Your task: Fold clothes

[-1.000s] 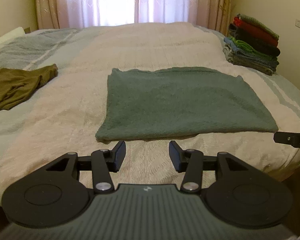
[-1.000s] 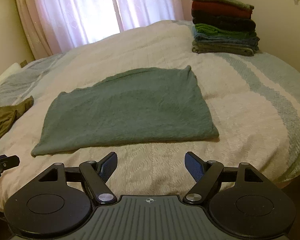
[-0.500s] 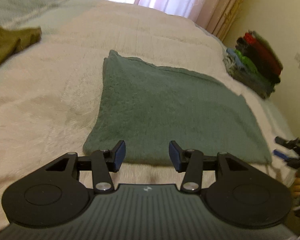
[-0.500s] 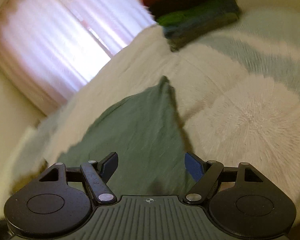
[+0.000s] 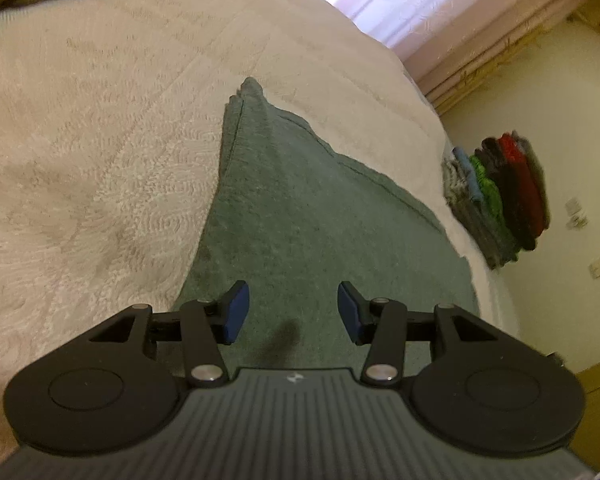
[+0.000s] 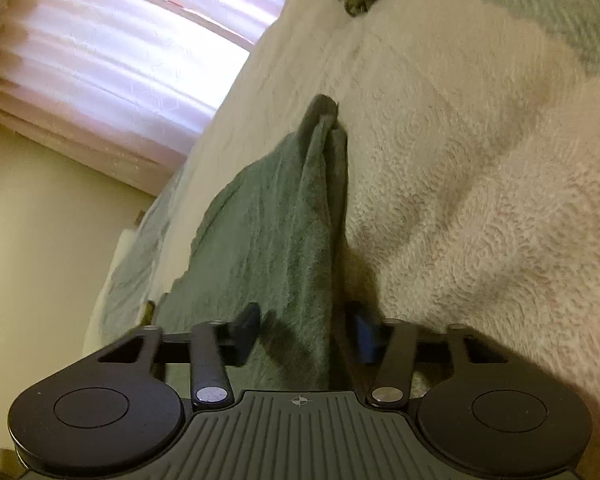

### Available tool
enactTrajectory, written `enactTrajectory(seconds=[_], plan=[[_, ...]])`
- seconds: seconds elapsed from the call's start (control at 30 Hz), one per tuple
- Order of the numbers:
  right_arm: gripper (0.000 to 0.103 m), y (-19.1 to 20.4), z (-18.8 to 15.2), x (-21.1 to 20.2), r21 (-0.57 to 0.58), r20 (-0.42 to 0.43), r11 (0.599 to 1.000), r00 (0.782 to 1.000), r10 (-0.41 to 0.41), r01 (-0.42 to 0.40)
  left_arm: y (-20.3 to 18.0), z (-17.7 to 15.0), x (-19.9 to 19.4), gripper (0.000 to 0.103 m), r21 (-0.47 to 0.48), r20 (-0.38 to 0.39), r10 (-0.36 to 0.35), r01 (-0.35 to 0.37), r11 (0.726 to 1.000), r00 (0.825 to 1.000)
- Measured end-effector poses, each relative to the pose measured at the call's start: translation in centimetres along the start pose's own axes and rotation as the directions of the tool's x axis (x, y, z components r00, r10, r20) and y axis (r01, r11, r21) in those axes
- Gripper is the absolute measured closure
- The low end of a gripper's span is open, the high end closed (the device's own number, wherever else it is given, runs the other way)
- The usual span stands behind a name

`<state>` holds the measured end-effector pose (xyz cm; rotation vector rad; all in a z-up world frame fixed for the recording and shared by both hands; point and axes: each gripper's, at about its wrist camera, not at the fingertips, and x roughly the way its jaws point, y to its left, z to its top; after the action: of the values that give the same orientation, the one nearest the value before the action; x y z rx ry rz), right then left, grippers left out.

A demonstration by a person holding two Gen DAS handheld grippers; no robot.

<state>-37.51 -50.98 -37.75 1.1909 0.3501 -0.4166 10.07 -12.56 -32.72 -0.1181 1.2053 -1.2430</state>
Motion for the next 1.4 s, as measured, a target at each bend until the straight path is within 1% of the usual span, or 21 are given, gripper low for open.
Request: enactTrajectory(seconds=[0.03, 0.1, 0.17, 0.27, 0.33, 0.4, 0.47, 0.5, 0.53, 0.57, 0.6, 0.67, 0.83, 0.93, 1.0, 1.07, 1.1, 1.2, 1.27, 1.33, 1.4], plan=[[0.066, -0.1, 0.1, 0.1, 0.010, -0.005, 1.000, 1.000, 0.006, -0.006, 0.4, 0.2, 0.1, 0.060, -0.014, -0.004, -0.014, 0.014, 1.000, 1.000], [0.083, 0.0, 0.1, 0.4, 0.031, -0.018, 0.999, 1.000, -0.012, 0.012, 1.0, 0.4, 0.3, 0.060, -0.035, -0.012, -0.032, 0.032, 0.999, 0.999], [0.093, 0.4, 0.2, 0.8, 0.047, -0.030, 0.998, 0.999, -0.045, 0.046, 1.6, 0.6, 0.3, 0.060, -0.044, -0.015, -0.038, 0.037, 0.998, 0.999], [0.096, 2.4, 0.1, 0.9, 0.037, -0.025, 0.985, 0.986, -0.167, 0.168, 2.6, 1.0, -0.2, 0.060, -0.058, -0.012, -0.049, 0.049, 0.997, 0.999], [0.097, 4.8, 0.0, 1.1, 0.007, -0.014, 0.958, 0.958, -0.287, 0.287, 3.3, 1.3, -0.7, 0.060, -0.064, -0.006, -0.054, 0.053, 0.997, 0.999], [0.097, 8.6, -0.3, 1.8, -0.074, 0.017, 0.892, 0.895, -0.445, 0.445, 4.1, 1.4, -1.2, 0.060, -0.068, -0.001, -0.049, 0.049, 0.996, 0.999], [0.097, 14.2, -1.4, 3.4, -0.213, 0.101, 0.764, 0.792, -0.602, 0.609, 4.9, 1.5, -1.7, 0.060, -0.078, 0.003, -0.046, 0.046, 0.996, 0.999], [0.097, 17.0, -2.4, 4.6, -0.284, 0.154, 0.697, 0.749, -0.644, 0.658, 5.3, 1.5, -1.9, 0.060, -0.086, 0.005, -0.045, 0.046, 0.995, 0.999], [0.097, 19.7, -3.5, 6.0, -0.349, 0.206, 0.632, 0.715, -0.668, 0.692, 5.8, 1.4, -2.1, 0.060, -0.098, 0.008, -0.047, 0.047, 0.994, 0.999], [0.097, 22.2, -4.8, 7.4, -0.403, 0.253, 0.574, 0.690, -0.679, 0.713, 6.2, 1.4, -2.4, 0.060, -0.108, 0.010, -0.049, 0.049, 0.993, 0.999], [0.097, 24.4, -6.3, 9.0, -0.455, 0.290, 0.527, 0.679, -0.674, 0.718, 6.6, 1.4, -2.7, 0.060, -0.117, 0.013, -0.051, 0.052, 0.992, 0.999], [0.097, 28.9, -9.8, 12.4, -0.557, 0.351, 0.438, 0.679, -0.645, 0.705, 7.5, 1.5, -3.3, 0.060, -0.133, 0.018, -0.053, 0.055, 0.990, 0.998], [0.097, 35.1, -19.3, 20.9, -0.749, 0.370, 0.297, 0.746, -0.554, 0.592, 9.7, 1.7, -5.2, 0.060, -0.169, 0.032, -0.033, 0.038, 0.985, 0.999], [0.096, 35.5, -23.7, 26.2, -0.815, 0.322, 0.253, 0.770, -0.551, 0.521, 10.9, 1.7, -5.8, 0.060, -0.189, 0.031, -0.016, 0.022, 0.982, 0.999], [0.045, 34.4, -26.3, 28.8, -0.849, 0.267, 0.235, 0.768, -0.583, 0.474, 11.5, 1.6, -6.0, 0.060, -0.199, 0.025, -0.011, 0.016, 0.980, 1.000], [0.030, 34.2, -28.1, 28.4, -0.849, 0.336, 0.167, 0.756, -0.562, 0.502, 11.6, 1.6, -6.1, 0.059, -0.195, 0.021, -0.020, 0.024, 0.981, 1.000], [0.027, 34.2, -28.5, 27.7, -0.851, 0.344, 0.163, 0.765, -0.544, 0.499, 11.5, 1.7, -6.1, 0.059, -0.190, 0.022, -0.024, 0.028, 0.981, 0.999], [0.027, 34.9, -28.0, 24.3, -0.865, 0.219, 0.302, 0.843, -0.491, 0.401, 11.1, 2.2, -5.8, 0.059, -0.183, 0.025, -0.039, 0.043, 0.982, 0.999], [0.027, 34.9, -27.3, 21.1, -0.845, 0.169, 0.394, 0.879, -0.446, 0.362, 10.6, 2.6, -5.6, 0.059, -0.171, 0.030, -0.060, 0.064, 0.983, 0.998], [0.027, 34.0, -25.4, 18.8, -0.766, 0.167, 0.511, 0.888, -0.429, 0.390, 9.3, 3.2, -5.1, 0.059, -0.146, 0.033, -0.094, 0.098, 0.984, 0.995], [0.027, 31.4, -21.9, 16.1, -0.639, 0.180, 0.636, 0.888, -0.424, 0.433, 7.9, 4.1, -4.2, 0.059, -0.107, 0.027, -0.124, 0.126, 0.986, 0.992]])
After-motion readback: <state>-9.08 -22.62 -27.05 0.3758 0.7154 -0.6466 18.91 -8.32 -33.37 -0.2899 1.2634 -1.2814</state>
